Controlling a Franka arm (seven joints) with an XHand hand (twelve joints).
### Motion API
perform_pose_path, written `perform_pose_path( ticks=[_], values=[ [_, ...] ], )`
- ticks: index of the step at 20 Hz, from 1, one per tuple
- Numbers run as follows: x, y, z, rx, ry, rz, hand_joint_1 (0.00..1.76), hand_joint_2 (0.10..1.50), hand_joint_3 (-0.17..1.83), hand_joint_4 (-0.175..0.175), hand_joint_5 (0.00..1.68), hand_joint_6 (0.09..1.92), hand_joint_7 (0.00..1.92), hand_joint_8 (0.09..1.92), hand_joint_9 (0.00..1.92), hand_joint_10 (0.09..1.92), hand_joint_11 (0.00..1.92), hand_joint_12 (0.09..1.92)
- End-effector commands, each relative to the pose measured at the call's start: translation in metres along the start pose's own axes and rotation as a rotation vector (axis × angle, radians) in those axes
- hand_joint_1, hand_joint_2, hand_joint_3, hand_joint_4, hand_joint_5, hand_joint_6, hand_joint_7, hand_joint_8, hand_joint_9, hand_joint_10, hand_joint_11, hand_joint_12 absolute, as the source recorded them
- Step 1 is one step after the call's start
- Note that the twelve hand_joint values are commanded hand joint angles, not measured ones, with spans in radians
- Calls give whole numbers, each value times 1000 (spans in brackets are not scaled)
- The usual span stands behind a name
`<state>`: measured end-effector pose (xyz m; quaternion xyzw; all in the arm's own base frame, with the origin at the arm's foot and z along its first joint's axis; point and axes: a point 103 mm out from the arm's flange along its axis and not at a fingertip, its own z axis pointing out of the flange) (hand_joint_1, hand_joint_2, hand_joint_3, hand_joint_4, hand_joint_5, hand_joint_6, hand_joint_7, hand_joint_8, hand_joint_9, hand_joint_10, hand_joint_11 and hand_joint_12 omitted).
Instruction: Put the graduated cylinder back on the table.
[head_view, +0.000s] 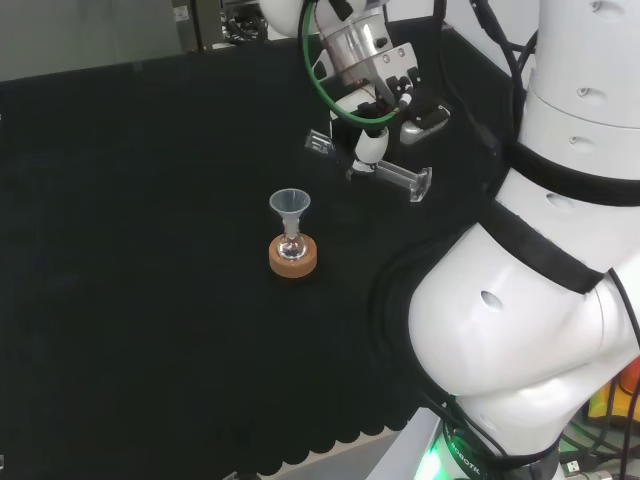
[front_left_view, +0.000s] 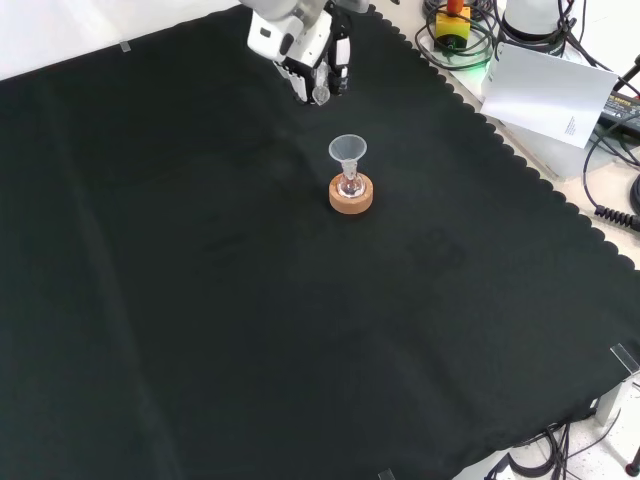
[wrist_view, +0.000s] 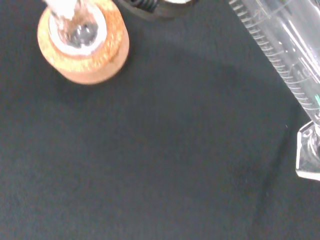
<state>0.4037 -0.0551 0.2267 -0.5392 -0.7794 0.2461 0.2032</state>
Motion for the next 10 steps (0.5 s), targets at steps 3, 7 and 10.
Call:
perform_pose_path(
  ticks=[3, 7, 10],
  values=[
    [-17, 14, -15, -179, 90, -38, 1281, 1053, 1, -175, 1098, 816, 1138, 783, 1538, 87, 1307, 679],
    [-27, 30, -23, -251, 161, -71, 1280, 1053, 1, -175, 1098, 818, 1137, 784, 1538, 87, 1306, 679],
    [-34, 44, -28, -321, 200, -104, 1280, 1053, 1, -175, 1097, 819, 1137, 785, 1537, 87, 1305, 678]
  ],
)
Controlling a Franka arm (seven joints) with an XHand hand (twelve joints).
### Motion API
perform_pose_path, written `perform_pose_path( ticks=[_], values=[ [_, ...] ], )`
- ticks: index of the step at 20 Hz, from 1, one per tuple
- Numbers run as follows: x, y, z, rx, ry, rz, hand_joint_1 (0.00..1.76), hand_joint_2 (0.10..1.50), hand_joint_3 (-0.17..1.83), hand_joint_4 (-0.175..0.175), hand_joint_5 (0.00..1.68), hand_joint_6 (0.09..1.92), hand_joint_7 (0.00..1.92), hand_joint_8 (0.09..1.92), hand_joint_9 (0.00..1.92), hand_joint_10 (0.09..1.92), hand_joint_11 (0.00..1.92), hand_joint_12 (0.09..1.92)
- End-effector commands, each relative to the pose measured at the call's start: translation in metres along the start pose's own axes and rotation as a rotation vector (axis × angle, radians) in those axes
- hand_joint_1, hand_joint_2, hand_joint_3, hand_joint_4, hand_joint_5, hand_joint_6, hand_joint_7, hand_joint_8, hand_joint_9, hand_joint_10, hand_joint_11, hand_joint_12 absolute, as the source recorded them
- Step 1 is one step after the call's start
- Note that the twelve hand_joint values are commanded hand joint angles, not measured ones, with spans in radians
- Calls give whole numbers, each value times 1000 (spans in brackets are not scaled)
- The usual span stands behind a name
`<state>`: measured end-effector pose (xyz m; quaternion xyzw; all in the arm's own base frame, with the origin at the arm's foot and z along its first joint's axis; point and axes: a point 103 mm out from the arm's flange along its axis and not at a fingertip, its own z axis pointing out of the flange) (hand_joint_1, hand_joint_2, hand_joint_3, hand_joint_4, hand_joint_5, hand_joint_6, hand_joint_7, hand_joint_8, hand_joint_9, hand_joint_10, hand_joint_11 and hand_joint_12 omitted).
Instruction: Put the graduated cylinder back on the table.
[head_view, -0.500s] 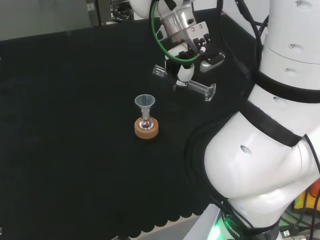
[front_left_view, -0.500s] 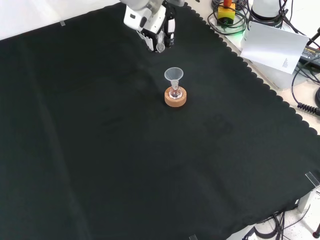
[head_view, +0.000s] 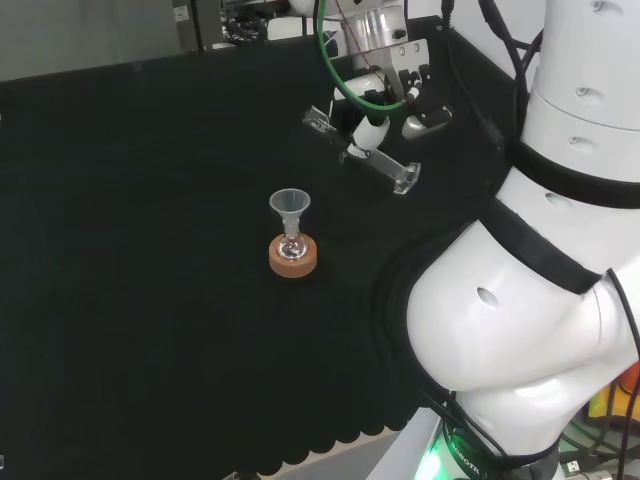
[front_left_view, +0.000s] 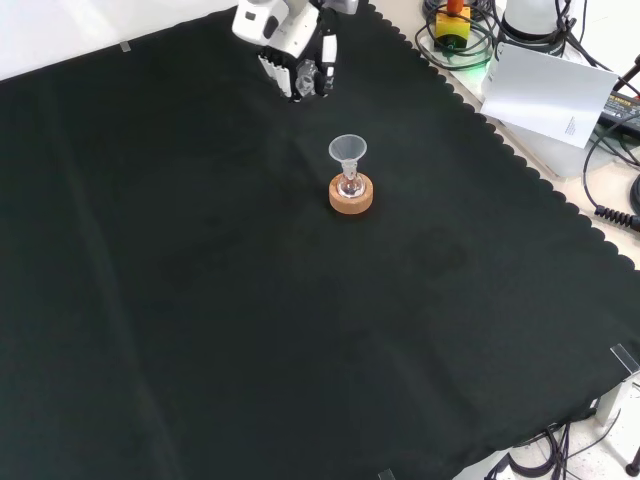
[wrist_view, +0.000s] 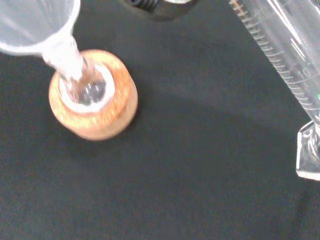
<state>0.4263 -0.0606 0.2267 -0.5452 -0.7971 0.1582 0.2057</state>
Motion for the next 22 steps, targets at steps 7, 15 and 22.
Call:
perform_pose_path(
  ticks=[7, 15, 22],
  values=[
    [-46, 72, -14, -314, 254, -95, 1279, 1057, 2, -175, 1089, 833, 1127, 801, 1523, 87, 1300, 681],
    [-64, 119, -10, -420, 325, -137, 1278, 1060, 3, -175, 1082, 845, 1118, 813, 1512, 87, 1294, 684],
    [-80, 151, 6, -520, 396, -145, 1276, 1063, 3, -175, 1075, 855, 1110, 825, 1501, 87, 1288, 687]
  ],
)
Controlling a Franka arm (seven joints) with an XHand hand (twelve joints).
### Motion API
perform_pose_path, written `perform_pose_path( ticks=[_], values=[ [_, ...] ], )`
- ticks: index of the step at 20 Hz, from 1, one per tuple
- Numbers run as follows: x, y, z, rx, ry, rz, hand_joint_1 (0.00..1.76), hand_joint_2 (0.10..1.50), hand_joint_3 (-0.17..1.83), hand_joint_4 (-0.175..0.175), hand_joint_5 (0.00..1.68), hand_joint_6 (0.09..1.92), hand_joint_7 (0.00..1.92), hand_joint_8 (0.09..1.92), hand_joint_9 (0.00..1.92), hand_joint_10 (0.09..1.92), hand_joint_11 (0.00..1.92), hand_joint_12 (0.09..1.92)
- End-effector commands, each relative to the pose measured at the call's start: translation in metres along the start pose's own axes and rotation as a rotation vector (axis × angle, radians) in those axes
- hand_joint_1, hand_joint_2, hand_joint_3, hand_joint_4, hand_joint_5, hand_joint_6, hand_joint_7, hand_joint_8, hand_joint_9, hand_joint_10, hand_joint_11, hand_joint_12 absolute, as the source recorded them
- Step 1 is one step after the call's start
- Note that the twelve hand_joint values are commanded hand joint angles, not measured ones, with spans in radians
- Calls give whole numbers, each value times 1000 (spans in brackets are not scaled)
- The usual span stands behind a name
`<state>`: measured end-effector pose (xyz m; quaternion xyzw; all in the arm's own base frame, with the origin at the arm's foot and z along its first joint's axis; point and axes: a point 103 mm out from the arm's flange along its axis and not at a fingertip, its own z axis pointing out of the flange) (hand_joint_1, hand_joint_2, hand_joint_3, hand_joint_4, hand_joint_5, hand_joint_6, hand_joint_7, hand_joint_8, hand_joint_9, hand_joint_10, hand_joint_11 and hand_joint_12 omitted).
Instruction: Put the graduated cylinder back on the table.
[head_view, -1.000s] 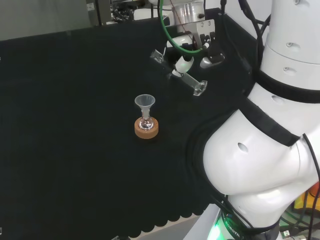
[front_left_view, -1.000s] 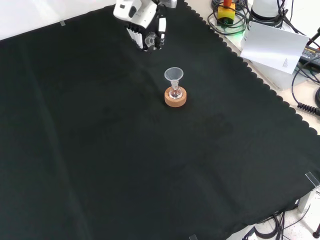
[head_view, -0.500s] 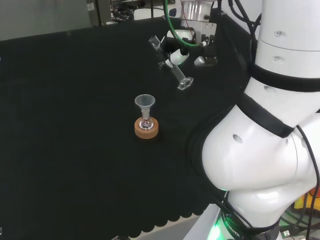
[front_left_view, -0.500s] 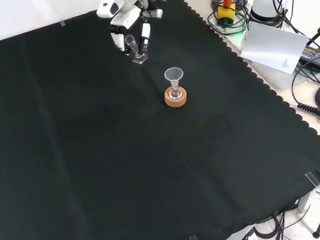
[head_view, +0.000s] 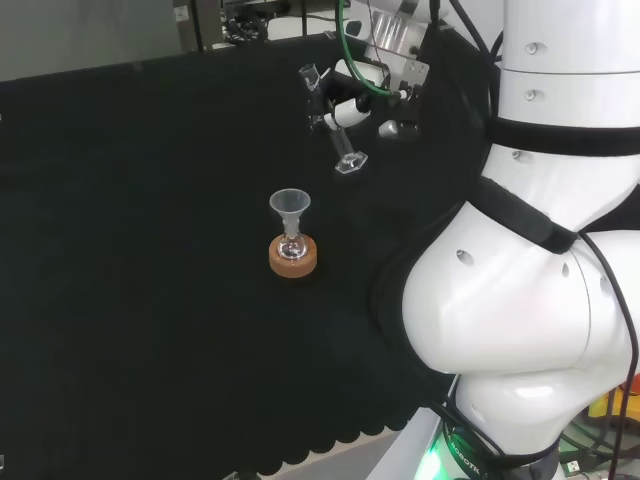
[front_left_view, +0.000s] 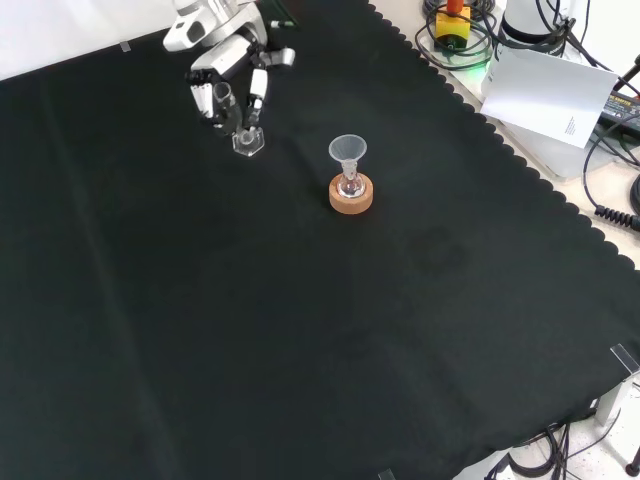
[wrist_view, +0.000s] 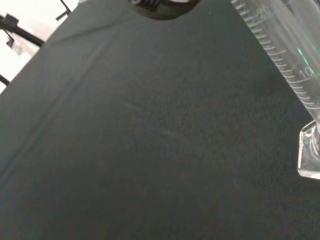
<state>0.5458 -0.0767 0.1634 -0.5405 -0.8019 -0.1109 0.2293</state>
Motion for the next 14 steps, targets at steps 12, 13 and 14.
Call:
perform_pose_path(
  ticks=[12, 13, 14],
  values=[
    [-49, 52, 29, -205, 112, -38, 1273, 1073, 4, -175, 1054, 890, 1085, 865, 1474, 87, 1264, 704],
    [-51, 54, 30, -209, 120, -36, 1272, 1073, 4, -175, 1053, 891, 1084, 866, 1473, 87, 1263, 704],
    [-52, 55, 32, -209, 120, -38, 1272, 1073, 4, -175, 1053, 892, 1084, 867, 1472, 87, 1262, 705]
  ],
)
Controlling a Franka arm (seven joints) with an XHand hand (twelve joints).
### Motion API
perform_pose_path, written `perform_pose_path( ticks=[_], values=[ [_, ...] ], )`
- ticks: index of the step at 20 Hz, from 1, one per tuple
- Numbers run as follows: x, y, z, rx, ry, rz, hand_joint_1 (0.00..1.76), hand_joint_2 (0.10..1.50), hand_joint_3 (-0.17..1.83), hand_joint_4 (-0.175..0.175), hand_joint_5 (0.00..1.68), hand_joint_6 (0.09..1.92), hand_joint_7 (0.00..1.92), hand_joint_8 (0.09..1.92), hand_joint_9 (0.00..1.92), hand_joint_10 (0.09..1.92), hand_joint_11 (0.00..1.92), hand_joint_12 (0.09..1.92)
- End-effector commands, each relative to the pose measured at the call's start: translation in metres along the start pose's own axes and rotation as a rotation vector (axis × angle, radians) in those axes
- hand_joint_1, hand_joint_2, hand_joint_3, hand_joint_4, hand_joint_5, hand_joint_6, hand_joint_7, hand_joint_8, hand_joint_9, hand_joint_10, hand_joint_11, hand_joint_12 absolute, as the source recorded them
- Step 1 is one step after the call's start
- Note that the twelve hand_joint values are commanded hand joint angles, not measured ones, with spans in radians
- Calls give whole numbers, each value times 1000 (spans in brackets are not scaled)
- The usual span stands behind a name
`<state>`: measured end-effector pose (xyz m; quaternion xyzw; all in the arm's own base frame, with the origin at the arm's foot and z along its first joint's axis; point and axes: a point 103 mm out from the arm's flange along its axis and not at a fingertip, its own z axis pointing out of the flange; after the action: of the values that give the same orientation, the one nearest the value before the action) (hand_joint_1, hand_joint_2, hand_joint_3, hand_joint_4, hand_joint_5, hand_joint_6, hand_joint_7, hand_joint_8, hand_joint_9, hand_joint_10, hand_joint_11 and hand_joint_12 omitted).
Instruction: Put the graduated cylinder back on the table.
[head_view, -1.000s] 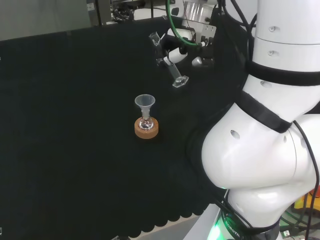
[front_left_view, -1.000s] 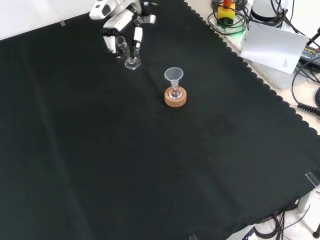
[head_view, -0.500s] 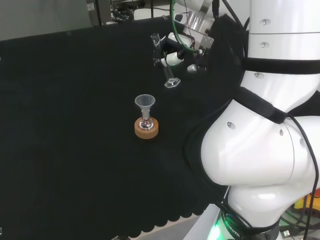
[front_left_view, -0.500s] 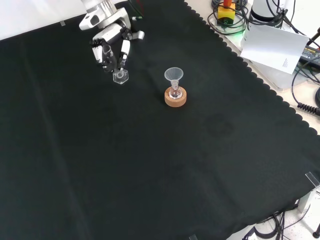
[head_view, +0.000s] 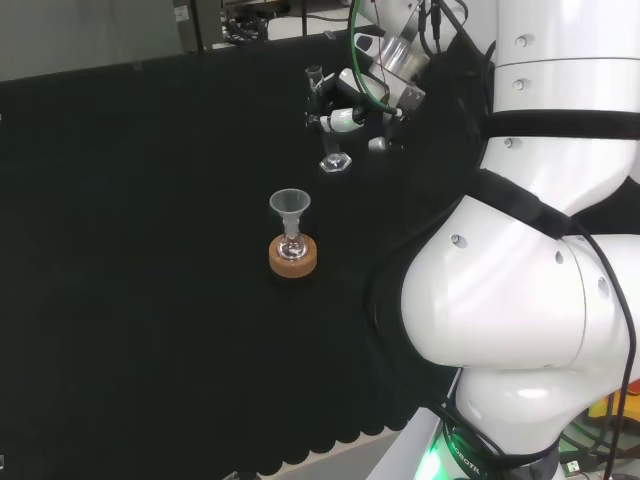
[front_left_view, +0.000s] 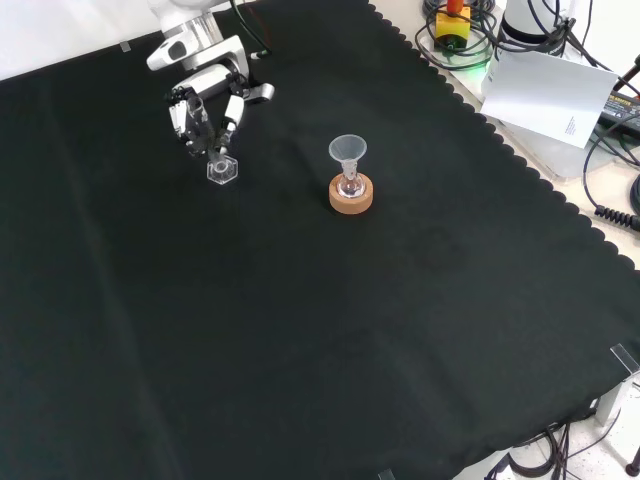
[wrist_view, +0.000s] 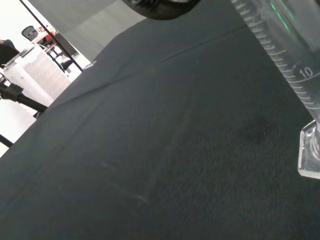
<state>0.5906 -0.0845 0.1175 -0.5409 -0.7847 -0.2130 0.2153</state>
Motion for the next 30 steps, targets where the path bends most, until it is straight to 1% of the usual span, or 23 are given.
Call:
perform_pose_path(
  ticks=[1, 8, 13, 17, 22, 26, 28, 30],
  values=[
    [-12, 13, 9, -28, 26, -7, 1272, 1073, 4, -175, 1052, 892, 1083, 867, 1471, 87, 1261, 705],
    [-19, 16, 19, -86, 48, -2, 1271, 1077, 4, -175, 1044, 905, 1074, 881, 1464, 87, 1253, 713],
    [-18, 19, 27, -112, 51, -9, 1269, 1081, 4, -175, 1037, 917, 1066, 894, 1458, 87, 1246, 721],
    [-18, 22, 32, -116, 61, -12, 1269, 1082, 3, -175, 1034, 921, 1063, 898, 1449, 87, 1240, 722],
    [-17, 23, 38, -111, 95, -26, 1267, 1087, 3, -175, 1025, 936, 1052, 915, 1438, 87, 1223, 732],
    [-16, 23, 43, -123, 125, -36, 1265, 1091, 3, -175, 1016, 951, 1041, 932, 1425, 87, 1212, 742],
    [-14, 24, 44, -124, 127, -44, 1264, 1094, 3, -175, 1010, 960, 1035, 942, 1418, 87, 1209, 749],
    [-13, 24, 45, -123, 128, -43, 1263, 1096, 3, -175, 1007, 965, 1031, 947, 1413, 87, 1206, 751]
  ],
)
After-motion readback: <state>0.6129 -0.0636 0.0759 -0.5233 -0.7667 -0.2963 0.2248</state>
